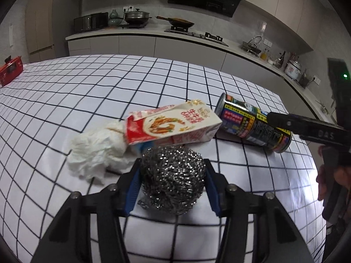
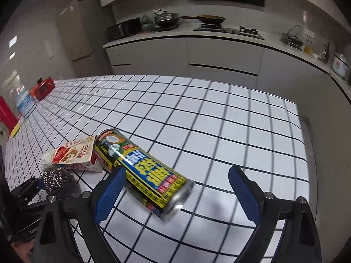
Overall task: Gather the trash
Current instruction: 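Grasp the steel wool with the left tool while the right tool grasps the yellow spray can, then lift the steel wool and spray can and carry both over the bin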
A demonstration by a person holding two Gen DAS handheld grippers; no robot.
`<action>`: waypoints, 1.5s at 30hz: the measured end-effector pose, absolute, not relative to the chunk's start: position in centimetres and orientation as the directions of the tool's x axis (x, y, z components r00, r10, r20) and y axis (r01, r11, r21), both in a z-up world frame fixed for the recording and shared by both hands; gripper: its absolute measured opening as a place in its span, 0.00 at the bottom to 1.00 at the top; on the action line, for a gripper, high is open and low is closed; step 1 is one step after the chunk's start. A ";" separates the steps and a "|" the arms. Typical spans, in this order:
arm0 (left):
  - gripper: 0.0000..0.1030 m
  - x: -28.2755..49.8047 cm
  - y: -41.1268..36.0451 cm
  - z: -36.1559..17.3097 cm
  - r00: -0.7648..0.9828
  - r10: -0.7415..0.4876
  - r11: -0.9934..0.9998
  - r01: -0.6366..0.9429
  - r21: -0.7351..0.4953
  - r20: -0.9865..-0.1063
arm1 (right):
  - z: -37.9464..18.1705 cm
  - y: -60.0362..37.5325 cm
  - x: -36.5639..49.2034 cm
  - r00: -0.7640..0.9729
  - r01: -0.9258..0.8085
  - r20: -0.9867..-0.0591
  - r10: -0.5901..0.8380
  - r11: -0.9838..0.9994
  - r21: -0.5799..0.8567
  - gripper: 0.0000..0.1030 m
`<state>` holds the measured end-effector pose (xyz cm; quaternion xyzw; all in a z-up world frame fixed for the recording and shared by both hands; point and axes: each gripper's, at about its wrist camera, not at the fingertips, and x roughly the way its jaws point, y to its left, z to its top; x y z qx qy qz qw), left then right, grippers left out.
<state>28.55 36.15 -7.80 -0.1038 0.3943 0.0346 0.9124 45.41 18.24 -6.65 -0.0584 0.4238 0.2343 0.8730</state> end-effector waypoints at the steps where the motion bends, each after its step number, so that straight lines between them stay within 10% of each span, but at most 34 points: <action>1: 0.53 28.2 36.5 -7.8 0.685 -0.021 0.975 -0.147 -0.165 -0.728 | -6.9 18.7 45.5 0.522 -0.472 -0.771 0.363 0.877 0.093 0.93; 30: 0.53 27.5 39.1 -8.5 0.676 -0.005 0.970 -0.176 -0.169 -0.737 | -9.7 26.8 44.9 0.381 -0.561 -0.853 0.357 0.823 0.094 0.83; 33: 0.54 27.7 39.1 -8.6 0.674 -0.005 0.973 -0.168 -0.160 -0.739 | -10.2 27.3 44.7 0.382 -0.557 -0.868 0.317 0.828 0.057 0.57; 45: 0.53 28.1 38.9 -8.8 0.661 -0.022 0.975 -0.151 -0.161 -0.750 | -9.8 25.4 42.5 0.392 -0.529 -0.861 0.323 0.845 0.077 0.54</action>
